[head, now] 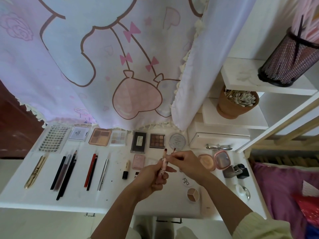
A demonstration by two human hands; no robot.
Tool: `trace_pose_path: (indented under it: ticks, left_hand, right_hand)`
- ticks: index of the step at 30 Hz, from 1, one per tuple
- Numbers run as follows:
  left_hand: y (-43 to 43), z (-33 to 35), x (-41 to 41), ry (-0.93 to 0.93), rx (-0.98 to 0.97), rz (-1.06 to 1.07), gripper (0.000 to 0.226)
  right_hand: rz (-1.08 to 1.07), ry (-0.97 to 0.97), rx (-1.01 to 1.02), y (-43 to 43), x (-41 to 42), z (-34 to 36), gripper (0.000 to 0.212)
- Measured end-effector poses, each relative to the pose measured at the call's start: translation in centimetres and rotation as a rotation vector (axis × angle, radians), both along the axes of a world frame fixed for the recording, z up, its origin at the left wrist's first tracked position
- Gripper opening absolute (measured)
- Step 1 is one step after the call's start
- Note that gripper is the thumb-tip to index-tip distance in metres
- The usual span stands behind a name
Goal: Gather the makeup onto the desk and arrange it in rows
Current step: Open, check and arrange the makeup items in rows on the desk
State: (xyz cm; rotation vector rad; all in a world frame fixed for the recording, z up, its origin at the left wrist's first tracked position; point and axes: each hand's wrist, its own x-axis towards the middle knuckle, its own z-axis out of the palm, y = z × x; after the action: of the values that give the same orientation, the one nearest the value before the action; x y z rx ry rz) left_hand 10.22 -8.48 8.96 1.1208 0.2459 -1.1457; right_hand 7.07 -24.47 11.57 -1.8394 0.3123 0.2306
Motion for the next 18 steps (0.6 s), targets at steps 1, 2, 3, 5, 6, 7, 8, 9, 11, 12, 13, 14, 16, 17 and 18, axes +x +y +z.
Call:
trace_pose_path:
  ticks: [1, 2, 3, 5, 6, 7, 8, 9, 11, 12, 13, 14, 16, 17, 18]
  left_hand:
    - [0.0, 0.0, 0.0, -0.001, -0.001, 0.004, 0.049]
    - [0.1, 0.0, 0.0, -0.006, 0.004, 0.007, 0.047]
    - [0.1, -0.1, 0.0, -0.011, 0.016, 0.010, 0.046]
    - [0.1, -0.2, 0.0, -0.020, 0.049, 0.005, 0.042]
    - [0.1, -0.2, 0.0, -0.026, 0.068, -0.005, 0.040]
    - [0.1, -0.2, 0.0, -0.031, 0.081, -0.018, 0.039]
    - [0.1, -0.1, 0.0, -0.034, 0.090, -0.030, 0.039]
    - [0.1, -0.1, 0.0, -0.035, 0.095, -0.038, 0.039]
    - [-0.1, -0.1, -0.1, -0.035, 0.105, -0.038, 0.042]
    - [-0.1, -0.2, -0.1, -0.033, 0.108, -0.036, 0.044]
    - [-0.2, -0.2, -0.1, -0.029, 0.108, -0.036, 0.045]
    - [-0.3, -0.2, -0.1, -0.023, 0.106, -0.038, 0.046]
    - [-0.4, -0.2, -0.1, -0.010, 0.107, -0.039, 0.048]
    - [-0.4, -0.2, 0.0, -0.003, 0.107, -0.036, 0.048]
    - [-0.4, -0.3, 0.0, 0.005, 0.106, -0.032, 0.048]
  right_hand:
    - [-0.014, -0.005, 0.011, -0.1, 0.0, 0.0, 0.024]
    - [-0.034, -0.005, 0.020, -0.2, 0.0, 0.0, 0.025]
    - [-0.056, 0.001, 0.018, -0.3, 0.1, 0.0, 0.027]
    - [-0.080, 0.020, 0.018, -0.3, 0.0, -0.1, 0.030]
    - [-0.080, 0.026, 0.033, -0.3, 0.0, -0.1, 0.032]
    - [-0.075, 0.025, 0.051, -0.2, 0.0, -0.1, 0.034]
    - [-0.067, 0.016, 0.063, -0.1, -0.1, 0.0, 0.035]
    - [-0.057, 0.001, 0.061, 0.1, 0.0, 0.0, 0.035]
    - [-0.042, -0.029, 0.032, 0.2, 0.1, 0.1, 0.033]
    - [-0.043, -0.040, 0.020, 0.2, 0.2, 0.1, 0.032]
    - [-0.048, -0.048, 0.013, 0.2, 0.3, -0.1, 0.031]
    - [-0.052, -0.053, 0.011, 0.1, 0.3, -0.3, 0.031]
    - [-0.063, -0.055, 0.018, 0.1, 0.3, -0.7, 0.032]
    - [-0.067, -0.054, 0.022, 0.1, 0.3, -0.8, 0.032]
    - [-0.070, -0.052, 0.022, 0.1, 0.4, -0.9, 0.032]
